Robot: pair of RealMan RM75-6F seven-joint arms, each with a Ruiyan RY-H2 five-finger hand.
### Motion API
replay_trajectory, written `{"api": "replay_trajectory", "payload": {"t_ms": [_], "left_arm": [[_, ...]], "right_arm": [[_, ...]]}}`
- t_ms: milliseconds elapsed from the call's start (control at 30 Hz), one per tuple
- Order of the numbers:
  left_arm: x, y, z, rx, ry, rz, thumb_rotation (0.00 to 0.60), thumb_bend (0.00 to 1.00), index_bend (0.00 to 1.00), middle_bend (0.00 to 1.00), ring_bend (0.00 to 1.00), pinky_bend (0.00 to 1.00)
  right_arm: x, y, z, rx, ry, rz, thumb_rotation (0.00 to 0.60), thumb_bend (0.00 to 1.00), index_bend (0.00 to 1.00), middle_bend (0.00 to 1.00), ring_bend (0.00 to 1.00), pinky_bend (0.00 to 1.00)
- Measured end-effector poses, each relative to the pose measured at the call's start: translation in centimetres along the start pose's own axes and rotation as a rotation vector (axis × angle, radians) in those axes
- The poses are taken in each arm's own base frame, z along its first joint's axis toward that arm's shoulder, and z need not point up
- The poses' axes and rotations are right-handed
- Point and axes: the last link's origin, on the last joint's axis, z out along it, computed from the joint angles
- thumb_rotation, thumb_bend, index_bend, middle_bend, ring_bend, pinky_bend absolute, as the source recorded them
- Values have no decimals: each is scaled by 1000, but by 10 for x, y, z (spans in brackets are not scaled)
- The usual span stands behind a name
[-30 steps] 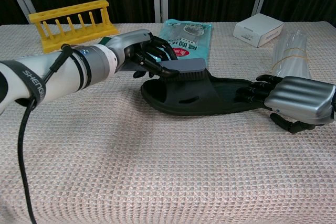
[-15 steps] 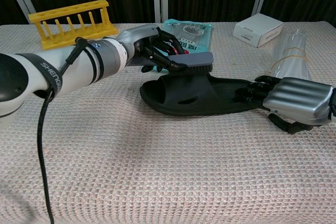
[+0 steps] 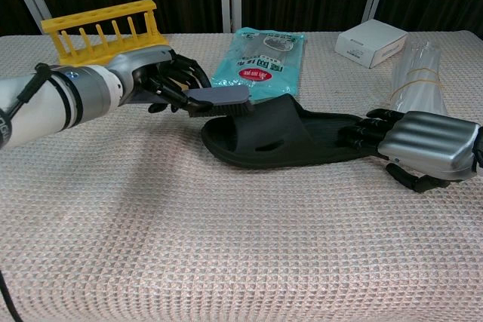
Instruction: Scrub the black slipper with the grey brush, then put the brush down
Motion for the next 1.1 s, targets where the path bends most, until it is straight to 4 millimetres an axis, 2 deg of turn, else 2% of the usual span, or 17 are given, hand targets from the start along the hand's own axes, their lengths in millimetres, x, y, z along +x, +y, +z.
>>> {"api": "replay_trajectory", "payload": {"t_ms": [267,467,667,800,1100], "left_arm": [[0,2,-10,-13,-33,-15,600,637,929,985,846,866],[-11,7,-4,-26,-44,-40,600,637,929,985,845,867],[-23,21,9,-65,-39,-42,600,638,929,985,845,867],[-25,40,16,-107,-44,-26,600,639,929,986,843,867],[-46,62,21,-154,-67,-10,600,640,929,985,842,867]], "right_arm": [[1,-2,1,1,2,-2,600,759,0,0,0,0],[1,-2,2,-3,0,0,600,759,0,0,0,0],[1,-2,3,-4,4,40,600,767,0,0,0,0],[1,1,3,-6,3,22,600,769,0,0,0,0],[-2,0,10,-6,-13,26,600,769,0,0,0,0]]}}
